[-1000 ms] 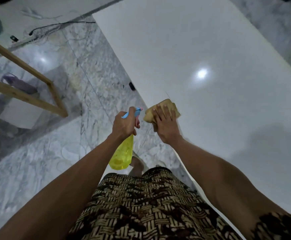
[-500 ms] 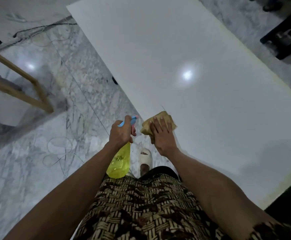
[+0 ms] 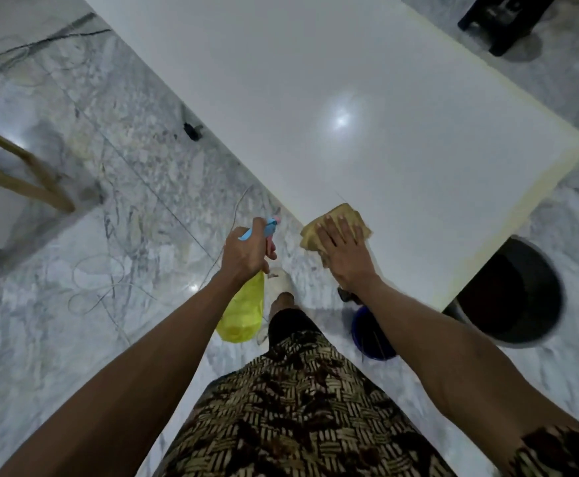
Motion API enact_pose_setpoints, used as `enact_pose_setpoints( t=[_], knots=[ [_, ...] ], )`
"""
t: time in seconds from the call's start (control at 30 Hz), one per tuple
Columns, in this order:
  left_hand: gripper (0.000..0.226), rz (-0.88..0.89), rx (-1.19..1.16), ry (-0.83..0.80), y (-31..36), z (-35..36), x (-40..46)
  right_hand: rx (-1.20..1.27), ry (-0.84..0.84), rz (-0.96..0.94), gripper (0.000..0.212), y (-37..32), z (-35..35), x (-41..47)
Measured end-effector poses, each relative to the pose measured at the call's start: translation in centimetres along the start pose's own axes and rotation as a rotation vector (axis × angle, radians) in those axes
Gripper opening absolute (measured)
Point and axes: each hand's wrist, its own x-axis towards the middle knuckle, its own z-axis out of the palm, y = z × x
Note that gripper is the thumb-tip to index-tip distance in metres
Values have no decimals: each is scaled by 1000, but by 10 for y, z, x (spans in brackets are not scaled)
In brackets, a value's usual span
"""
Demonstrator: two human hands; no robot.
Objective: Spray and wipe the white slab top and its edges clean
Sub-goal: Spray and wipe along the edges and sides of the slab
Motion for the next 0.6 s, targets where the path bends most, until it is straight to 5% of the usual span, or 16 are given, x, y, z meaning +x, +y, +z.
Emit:
enact_pose_setpoints(
  t=[0.6],
  knots=[
    [61,0,89,-50,-32,91,-91,49,-65,-73,58,47,5,-154]
  ],
)
